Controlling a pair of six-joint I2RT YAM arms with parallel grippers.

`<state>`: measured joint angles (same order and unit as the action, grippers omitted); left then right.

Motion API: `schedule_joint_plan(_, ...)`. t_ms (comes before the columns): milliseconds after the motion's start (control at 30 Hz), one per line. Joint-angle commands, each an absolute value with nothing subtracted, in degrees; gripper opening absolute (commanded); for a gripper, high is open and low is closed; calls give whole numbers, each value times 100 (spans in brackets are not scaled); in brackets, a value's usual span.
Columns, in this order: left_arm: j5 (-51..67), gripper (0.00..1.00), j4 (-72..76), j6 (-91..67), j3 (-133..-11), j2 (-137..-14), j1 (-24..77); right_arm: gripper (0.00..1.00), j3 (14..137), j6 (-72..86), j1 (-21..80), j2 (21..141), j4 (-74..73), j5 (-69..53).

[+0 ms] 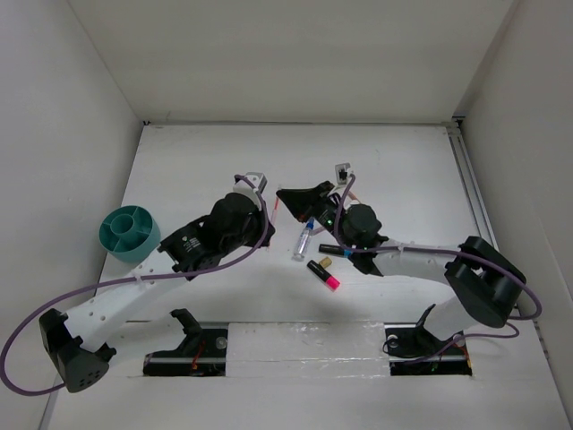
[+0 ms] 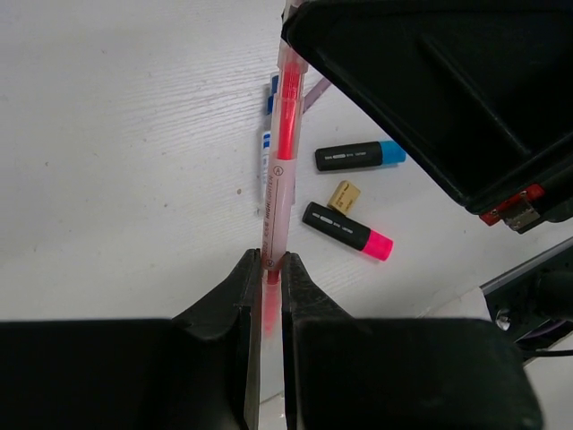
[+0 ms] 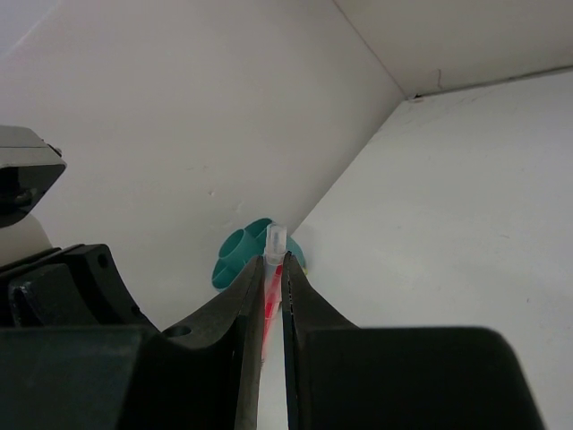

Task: Sort the stationery into containers
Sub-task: Close the pen cap on the pen, then place the pen in the storage box.

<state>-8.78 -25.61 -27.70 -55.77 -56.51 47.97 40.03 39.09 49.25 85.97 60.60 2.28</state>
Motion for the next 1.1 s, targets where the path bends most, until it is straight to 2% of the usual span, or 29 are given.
schedule_joint_plan(0,-1617,0,-1696,-2804,-5942,-5458,4729,0,4008,4235,5098,8753,5494,-413)
schedule_joint_plan(467,-1898,0,-1503,-2856,-5766,-5563,4729,0,4175,4781,5098,8403,4492,-422)
schedule_joint_plan(700,-2118,0,-1661,-2856,-5766,-5563,4729,0,4412,4834,5045,8402,4114,-949)
schedule_joint_plan(900,-2241,0,-1714,-2804,-5766,-5563,4729,0,4878,4132,5045,8219,2718,-940)
schedule_joint_plan(1067,-2241,0,-1714,-2751,-5766,-5511,4729,0,4764,4017,5045,8060,2663,-940)
